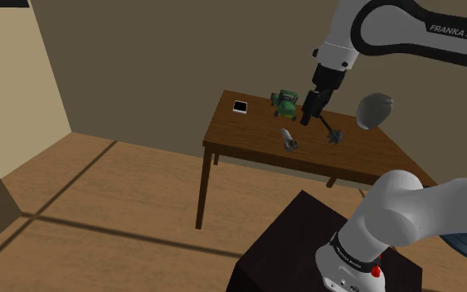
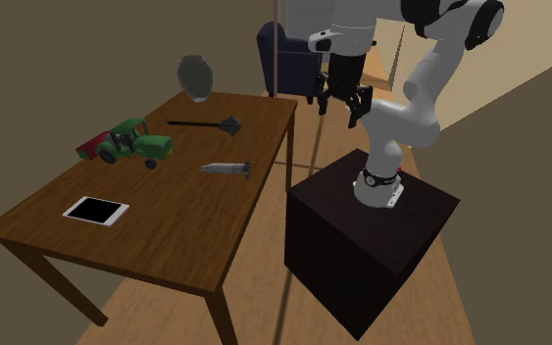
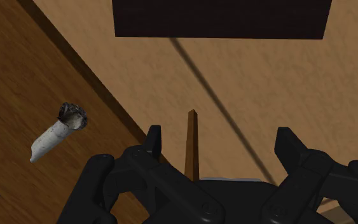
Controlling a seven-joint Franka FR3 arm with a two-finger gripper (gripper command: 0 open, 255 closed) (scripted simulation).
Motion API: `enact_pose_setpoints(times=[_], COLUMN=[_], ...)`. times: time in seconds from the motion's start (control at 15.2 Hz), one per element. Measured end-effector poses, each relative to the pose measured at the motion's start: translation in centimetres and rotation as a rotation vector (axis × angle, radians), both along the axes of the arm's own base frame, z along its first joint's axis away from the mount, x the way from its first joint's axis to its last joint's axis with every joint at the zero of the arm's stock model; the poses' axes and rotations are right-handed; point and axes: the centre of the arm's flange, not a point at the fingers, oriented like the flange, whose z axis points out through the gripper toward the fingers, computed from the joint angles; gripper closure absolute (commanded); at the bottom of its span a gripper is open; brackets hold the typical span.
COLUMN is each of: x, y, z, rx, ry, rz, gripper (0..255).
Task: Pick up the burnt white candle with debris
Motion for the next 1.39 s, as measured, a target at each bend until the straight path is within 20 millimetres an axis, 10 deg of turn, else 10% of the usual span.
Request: enact_pose_setpoints(times=[1.39], x=[7.6], y=[-19.6], z=[-14.5], rx=[0.013], ry=[0.065], rz=[0.035], gripper=[0])
